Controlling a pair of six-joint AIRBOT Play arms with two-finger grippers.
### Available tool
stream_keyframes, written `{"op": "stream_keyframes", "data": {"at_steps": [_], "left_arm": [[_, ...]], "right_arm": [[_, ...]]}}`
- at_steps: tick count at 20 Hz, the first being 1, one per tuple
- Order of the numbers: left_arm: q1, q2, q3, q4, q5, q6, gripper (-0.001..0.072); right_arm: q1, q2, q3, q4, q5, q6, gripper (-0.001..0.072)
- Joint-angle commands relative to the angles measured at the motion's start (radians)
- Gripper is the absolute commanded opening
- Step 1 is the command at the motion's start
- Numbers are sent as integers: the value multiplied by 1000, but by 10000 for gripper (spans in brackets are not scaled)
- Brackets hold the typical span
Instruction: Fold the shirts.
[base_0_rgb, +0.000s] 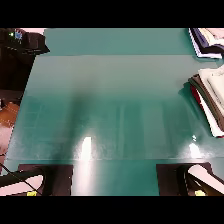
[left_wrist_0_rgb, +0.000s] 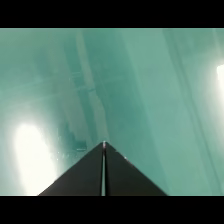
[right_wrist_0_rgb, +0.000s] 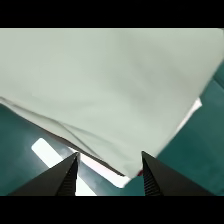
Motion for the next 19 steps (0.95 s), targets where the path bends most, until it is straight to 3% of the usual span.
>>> {"op": "stream_keyframes", "data": {"at_steps": [1,3,6,8,14,19], "left_arm": [[0,0,0,0,14,-2,24],[0,0,1,-2,-6,-8,24],[0,0,0,-2,15,-8,24],[0,0,0,-2,28,-8,24],[0,0,0,-2,64,-8,24],[0,0,0,-2,64,-8,24]], "right_arm": [[78,39,-5,220,-30,14,442],[171,59,-5,311,-29,14,438],[351,92,-5,327,-36,13,417],[471,115,-5,326,-39,13,21],[760,140,-5,325,-72,8,22],[858,140,-5,326,-70,9,22]]}}
